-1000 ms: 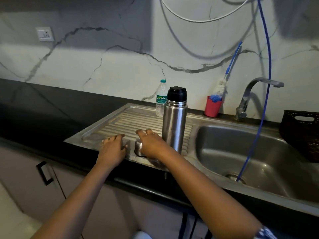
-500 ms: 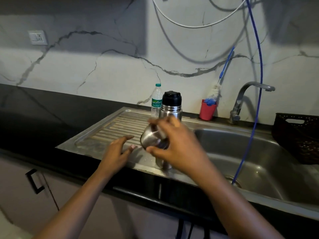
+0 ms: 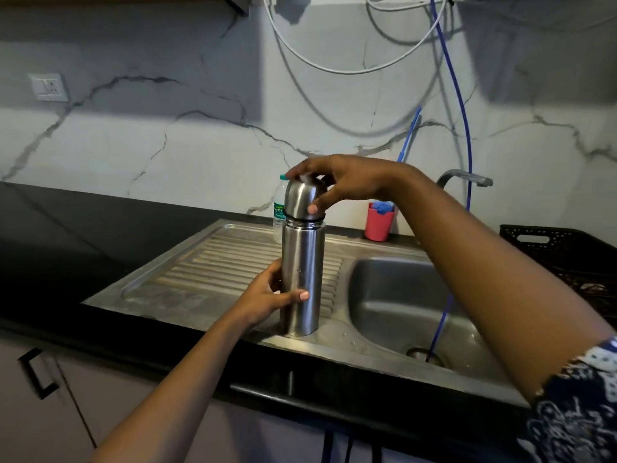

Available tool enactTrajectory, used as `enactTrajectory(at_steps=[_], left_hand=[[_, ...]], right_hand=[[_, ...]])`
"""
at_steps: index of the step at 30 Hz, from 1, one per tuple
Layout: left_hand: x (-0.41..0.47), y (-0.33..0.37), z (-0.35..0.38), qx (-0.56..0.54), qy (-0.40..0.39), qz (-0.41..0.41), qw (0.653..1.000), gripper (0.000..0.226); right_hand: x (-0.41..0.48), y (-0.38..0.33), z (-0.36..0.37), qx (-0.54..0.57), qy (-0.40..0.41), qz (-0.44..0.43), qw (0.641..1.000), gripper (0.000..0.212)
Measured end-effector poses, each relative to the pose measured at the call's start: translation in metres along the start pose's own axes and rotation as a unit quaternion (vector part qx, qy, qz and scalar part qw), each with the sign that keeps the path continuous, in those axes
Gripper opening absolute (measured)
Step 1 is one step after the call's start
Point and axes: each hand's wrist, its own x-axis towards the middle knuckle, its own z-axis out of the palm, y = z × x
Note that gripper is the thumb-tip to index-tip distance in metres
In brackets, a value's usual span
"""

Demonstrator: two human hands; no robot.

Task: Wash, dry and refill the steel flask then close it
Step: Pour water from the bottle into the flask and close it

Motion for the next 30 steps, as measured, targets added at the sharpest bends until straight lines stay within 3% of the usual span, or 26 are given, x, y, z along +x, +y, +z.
enactTrajectory(at_steps=[3, 9, 12, 14, 15, 17, 19, 21, 24, 26, 30], left_hand=[[0.002, -0.001, -0.001, 0.01, -0.005, 0.001, 1.0, 0.084], [0.006, -0.004, -0.002, 0.039, 0.015, 0.002, 0.999, 0.074], [0.007, -0.007, -0.001, 0.043, 0.021, 0.005, 0.999, 0.073], [0.007, -0.008, -0.002, 0.043, 0.024, 0.007, 0.999, 0.074], [0.007, -0.008, -0.002, 0.045, 0.022, 0.006, 0.999, 0.074], [0.008, -0.009, -0.002, 0.045, 0.019, 0.002, 0.999, 0.076], [0.007, -0.008, -0.002, 0.041, 0.013, 0.002, 0.999, 0.079], [0.007, -0.008, -0.003, 0.043, 0.01, -0.002, 0.999, 0.083], [0.005, -0.003, -0.002, 0.045, 0.004, -0.002, 0.999, 0.077], [0.004, -0.001, -0.001, 0.046, 0.002, 0.001, 0.999, 0.077], [0.003, -0.002, 0.0, 0.043, 0.008, 0.002, 0.999, 0.075]], right_hand=[[0.009, -0.002, -0.001, -0.029, -0.046, 0.012, 0.998, 0.061], [0.021, -0.024, 0.007, -0.178, 0.03, 0.086, 0.98, 0.052], [0.032, -0.035, 0.028, -0.362, 0.139, 0.133, 0.912, 0.06], [0.038, -0.043, 0.039, -0.473, 0.161, 0.159, 0.852, 0.076], [0.038, -0.046, 0.038, -0.478, 0.159, 0.17, 0.847, 0.082], [0.032, -0.047, 0.023, -0.417, 0.156, 0.189, 0.875, 0.085], [0.02, -0.039, -0.003, -0.346, 0.118, 0.155, 0.918, 0.078], [0.009, -0.029, -0.022, -0.244, 0.001, 0.072, 0.967, 0.053], [0.006, -0.016, -0.026, -0.099, -0.156, 0.017, 0.983, 0.069], [0.014, -0.012, -0.021, -0.111, -0.157, 0.02, 0.981, 0.07], [0.028, -0.025, -0.013, -0.154, -0.064, 0.073, 0.983, 0.051]])
